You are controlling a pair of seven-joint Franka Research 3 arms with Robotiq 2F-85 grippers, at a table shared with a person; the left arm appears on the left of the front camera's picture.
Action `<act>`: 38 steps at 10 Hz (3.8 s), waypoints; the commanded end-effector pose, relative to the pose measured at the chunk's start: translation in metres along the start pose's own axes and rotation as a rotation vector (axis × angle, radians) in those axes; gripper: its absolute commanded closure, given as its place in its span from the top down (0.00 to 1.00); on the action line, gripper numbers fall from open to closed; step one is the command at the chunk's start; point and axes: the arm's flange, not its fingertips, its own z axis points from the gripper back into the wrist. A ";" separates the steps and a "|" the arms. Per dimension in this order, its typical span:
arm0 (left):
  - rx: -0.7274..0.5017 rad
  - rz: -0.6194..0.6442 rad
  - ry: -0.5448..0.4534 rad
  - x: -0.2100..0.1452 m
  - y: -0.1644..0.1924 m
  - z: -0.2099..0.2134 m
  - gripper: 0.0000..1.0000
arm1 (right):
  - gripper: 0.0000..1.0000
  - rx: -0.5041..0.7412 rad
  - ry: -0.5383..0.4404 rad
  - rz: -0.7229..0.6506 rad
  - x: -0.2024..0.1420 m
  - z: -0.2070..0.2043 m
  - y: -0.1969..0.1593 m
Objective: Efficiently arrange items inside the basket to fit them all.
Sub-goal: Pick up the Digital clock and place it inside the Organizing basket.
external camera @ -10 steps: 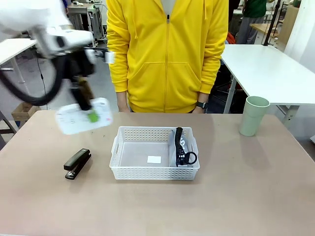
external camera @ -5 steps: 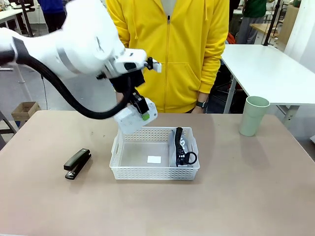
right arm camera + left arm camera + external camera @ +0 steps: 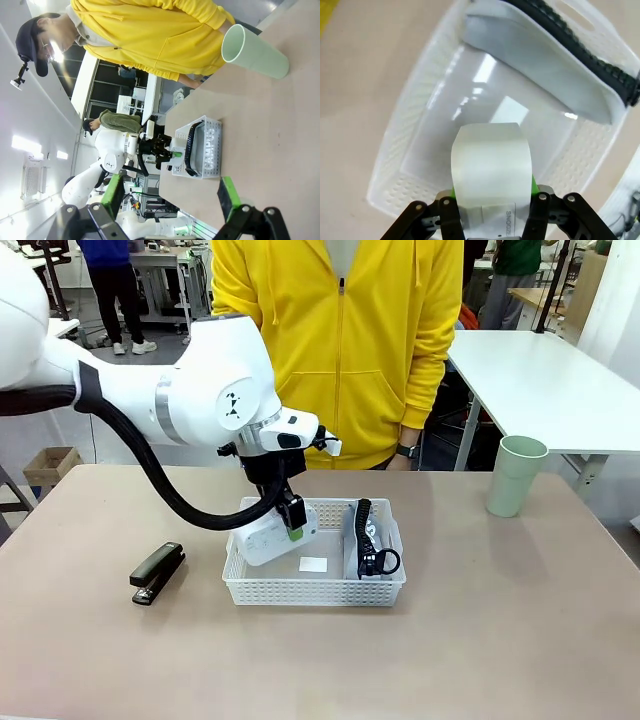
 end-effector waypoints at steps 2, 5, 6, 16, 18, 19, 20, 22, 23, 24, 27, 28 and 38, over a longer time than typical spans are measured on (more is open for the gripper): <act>0.055 0.018 -0.020 -0.001 0.002 0.007 0.51 | 1.00 0.022 -0.012 0.026 0.002 -0.001 0.000; 0.018 0.003 -0.013 0.002 0.003 0.003 0.51 | 1.00 0.022 -0.012 0.026 0.002 -0.001 0.000; 0.048 0.033 -0.008 0.006 0.002 -0.007 0.51 | 1.00 0.022 -0.012 0.026 0.002 -0.001 0.000; 0.008 -0.001 0.025 0.025 0.007 -0.045 1.00 | 1.00 0.022 -0.012 0.026 0.002 -0.001 0.000; 0.039 0.012 -0.001 0.021 0.007 -0.035 1.00 | 1.00 0.022 -0.012 0.026 0.002 -0.001 0.000; 0.058 0.025 -0.024 0.015 0.007 -0.023 1.00 | 1.00 0.022 -0.012 0.026 0.002 -0.001 0.000; 0.075 0.035 -0.048 0.003 0.004 -0.003 1.00 | 1.00 0.022 -0.012 0.026 0.002 -0.001 0.000; -0.009 0.083 -0.113 -0.038 0.000 0.056 1.00 | 1.00 0.022 -0.012 0.026 0.002 -0.001 0.000; -0.096 0.099 -0.120 -0.072 -0.001 0.093 1.00 | 1.00 0.022 -0.012 0.026 0.002 -0.001 0.000; -0.160 0.170 -0.146 -0.103 0.006 0.118 1.00 | 1.00 0.022 -0.012 0.026 0.002 -0.001 0.000; -0.322 0.407 -0.366 -0.223 0.047 0.169 1.00 | 1.00 0.022 -0.012 0.026 0.002 -0.001 0.000; -0.446 0.366 -0.455 -0.261 0.053 0.175 1.00 | 1.00 0.022 -0.012 0.026 0.002 -0.001 0.000; -0.601 0.583 -0.781 -0.441 0.096 0.147 1.00 | 1.00 0.022 -0.012 0.026 0.002 -0.001 0.000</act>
